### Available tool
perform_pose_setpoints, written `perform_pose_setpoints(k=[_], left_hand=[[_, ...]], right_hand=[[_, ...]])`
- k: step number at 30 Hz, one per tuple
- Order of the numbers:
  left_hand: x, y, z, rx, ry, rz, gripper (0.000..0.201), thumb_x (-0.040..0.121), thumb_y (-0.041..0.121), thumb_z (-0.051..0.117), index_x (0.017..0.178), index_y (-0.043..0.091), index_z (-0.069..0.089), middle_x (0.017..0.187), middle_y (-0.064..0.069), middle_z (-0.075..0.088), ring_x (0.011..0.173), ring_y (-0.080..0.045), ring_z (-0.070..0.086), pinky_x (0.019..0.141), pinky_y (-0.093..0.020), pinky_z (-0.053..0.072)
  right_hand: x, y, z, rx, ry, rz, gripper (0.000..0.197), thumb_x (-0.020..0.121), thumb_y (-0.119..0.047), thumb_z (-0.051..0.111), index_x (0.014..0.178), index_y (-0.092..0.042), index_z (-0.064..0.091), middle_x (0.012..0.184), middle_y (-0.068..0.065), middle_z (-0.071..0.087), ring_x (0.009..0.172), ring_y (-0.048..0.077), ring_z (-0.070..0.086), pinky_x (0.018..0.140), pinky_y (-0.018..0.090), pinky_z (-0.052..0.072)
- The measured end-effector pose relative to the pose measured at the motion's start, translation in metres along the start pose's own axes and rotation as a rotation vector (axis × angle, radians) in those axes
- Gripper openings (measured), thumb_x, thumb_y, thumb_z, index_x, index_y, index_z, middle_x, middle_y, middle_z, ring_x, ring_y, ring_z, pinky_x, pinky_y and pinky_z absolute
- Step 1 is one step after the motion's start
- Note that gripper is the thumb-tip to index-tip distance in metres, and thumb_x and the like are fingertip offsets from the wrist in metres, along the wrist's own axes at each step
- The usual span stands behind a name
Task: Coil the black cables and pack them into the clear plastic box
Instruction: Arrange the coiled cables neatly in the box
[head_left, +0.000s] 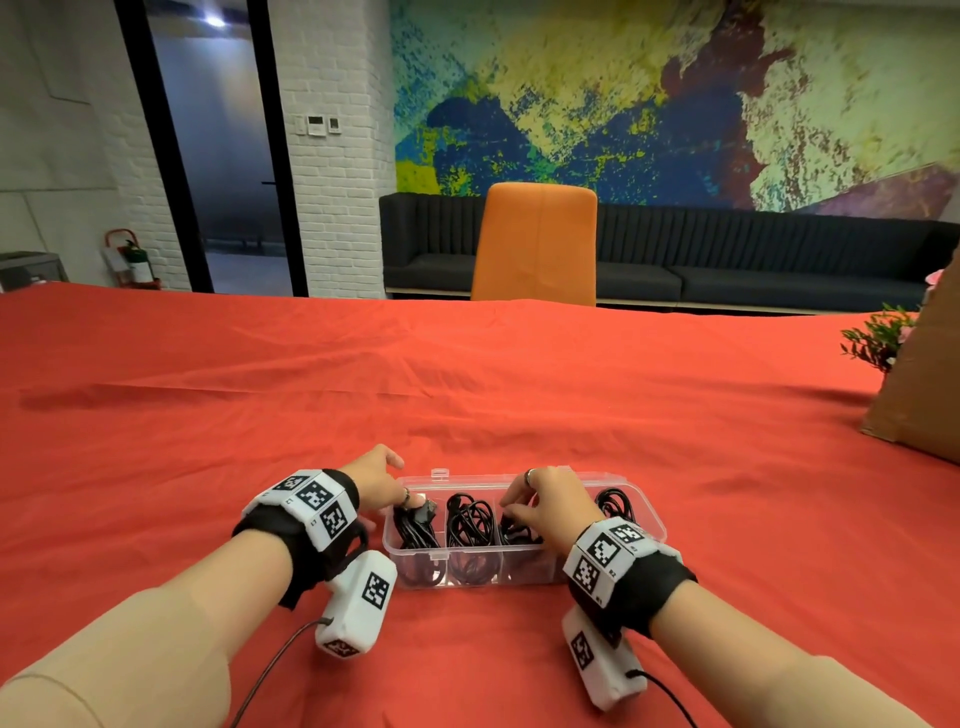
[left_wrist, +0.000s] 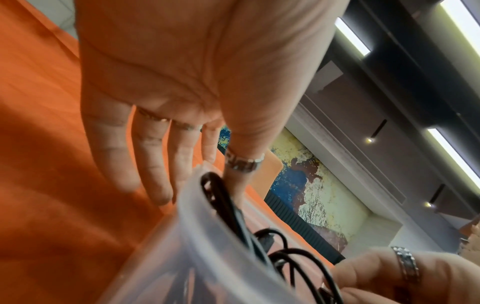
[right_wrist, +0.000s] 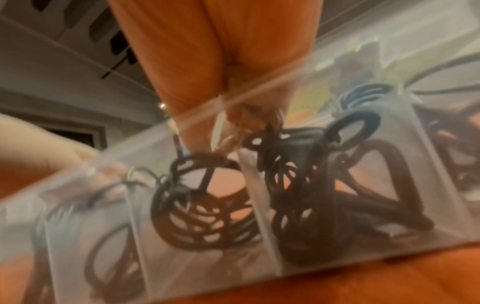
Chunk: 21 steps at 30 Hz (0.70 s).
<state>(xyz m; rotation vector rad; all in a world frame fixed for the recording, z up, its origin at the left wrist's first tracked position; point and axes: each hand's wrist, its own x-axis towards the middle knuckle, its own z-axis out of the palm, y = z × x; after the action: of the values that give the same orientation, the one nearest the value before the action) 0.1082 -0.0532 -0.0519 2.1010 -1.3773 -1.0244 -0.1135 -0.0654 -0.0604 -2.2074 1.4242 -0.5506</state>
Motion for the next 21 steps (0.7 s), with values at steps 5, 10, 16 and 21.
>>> perform_pose_setpoints(k=[5, 10, 16, 21], left_hand=[[0.001, -0.005, 0.000, -0.097, -0.041, -0.015, 0.046, 0.083, 0.014, 0.068, 0.122, 0.018, 0.044, 0.103, -0.011, 0.057, 0.073, -0.017, 0.055, 0.064, -0.031, 0.051], [0.003, -0.006, -0.005, -0.230, -0.075, -0.041, 0.035, 0.090, 0.007, 0.056, 0.122, 0.016, 0.045, 0.089, -0.005, 0.058, 0.067, -0.015, 0.052, 0.063, -0.030, 0.048], [0.008, -0.015, -0.014, -0.356, -0.064, -0.087, 0.042, 0.091, -0.006, 0.043, 0.129, 0.013, 0.043, 0.085, -0.007, 0.062, 0.058, -0.010, 0.048, 0.042, -0.018, 0.040], [0.004, -0.016, -0.016, -0.453, -0.152, -0.077, 0.055, 0.084, -0.013, 0.055, 0.134, 0.008, 0.041, 0.101, -0.015, 0.065, 0.075, -0.016, 0.057, 0.063, -0.025, 0.046]], right_hand=[[-0.004, 0.002, -0.018, 0.042, 0.016, 0.010, 0.010, 0.084, -0.014, 0.065, 0.089, -0.013, 0.072, 0.072, -0.007, 0.063, 0.056, -0.005, 0.049, 0.047, 0.001, 0.036], [0.000, 0.023, -0.051, 0.087, 0.148, 0.138, 0.009, 0.090, -0.021, 0.057, 0.097, -0.018, 0.061, 0.099, 0.000, 0.065, 0.081, 0.008, 0.060, 0.074, 0.021, 0.050], [0.003, 0.076, -0.077, 0.292, -0.041, 0.562, 0.033, 0.097, -0.030, 0.040, 0.104, -0.002, 0.054, 0.104, 0.015, 0.059, 0.084, 0.022, 0.052, 0.085, 0.040, 0.045], [0.007, 0.103, -0.055, 0.695, 0.060, 0.592, 0.025, 0.096, -0.017, 0.045, 0.108, 0.001, 0.057, 0.081, 0.008, 0.058, 0.064, 0.018, 0.055, 0.061, 0.026, 0.045]])
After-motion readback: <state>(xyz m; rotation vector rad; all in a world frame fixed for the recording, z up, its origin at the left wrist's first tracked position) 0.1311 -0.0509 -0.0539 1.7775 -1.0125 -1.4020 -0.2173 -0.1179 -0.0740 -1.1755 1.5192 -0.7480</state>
